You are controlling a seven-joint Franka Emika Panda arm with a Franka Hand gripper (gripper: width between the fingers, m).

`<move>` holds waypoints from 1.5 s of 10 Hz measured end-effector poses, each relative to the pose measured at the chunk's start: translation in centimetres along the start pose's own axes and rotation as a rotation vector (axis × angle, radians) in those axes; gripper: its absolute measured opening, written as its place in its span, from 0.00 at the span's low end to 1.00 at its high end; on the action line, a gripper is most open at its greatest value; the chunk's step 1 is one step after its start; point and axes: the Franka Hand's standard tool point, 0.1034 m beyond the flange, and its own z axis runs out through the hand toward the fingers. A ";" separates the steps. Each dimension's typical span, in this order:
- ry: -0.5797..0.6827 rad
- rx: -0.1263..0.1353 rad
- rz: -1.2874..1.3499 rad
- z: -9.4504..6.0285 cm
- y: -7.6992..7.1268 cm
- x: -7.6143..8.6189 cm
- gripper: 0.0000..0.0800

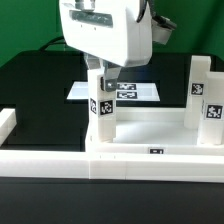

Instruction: Assemble desk

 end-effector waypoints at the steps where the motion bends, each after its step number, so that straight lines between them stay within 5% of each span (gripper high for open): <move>1: 0.000 0.000 0.060 0.0 0.0 0.0 0.36; 3: -0.001 0.001 0.094 0.0 0.0 0.0 0.36; 6: -0.002 -0.001 0.030 0.1 0.0 -0.1 0.77; 15: 0.009 -0.022 -0.733 0.1 -0.3 -0.6 0.81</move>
Offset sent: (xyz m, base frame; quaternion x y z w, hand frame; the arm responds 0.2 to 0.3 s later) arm 0.0000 0.0000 0.0000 0.0000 0.0000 -0.0650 0.9979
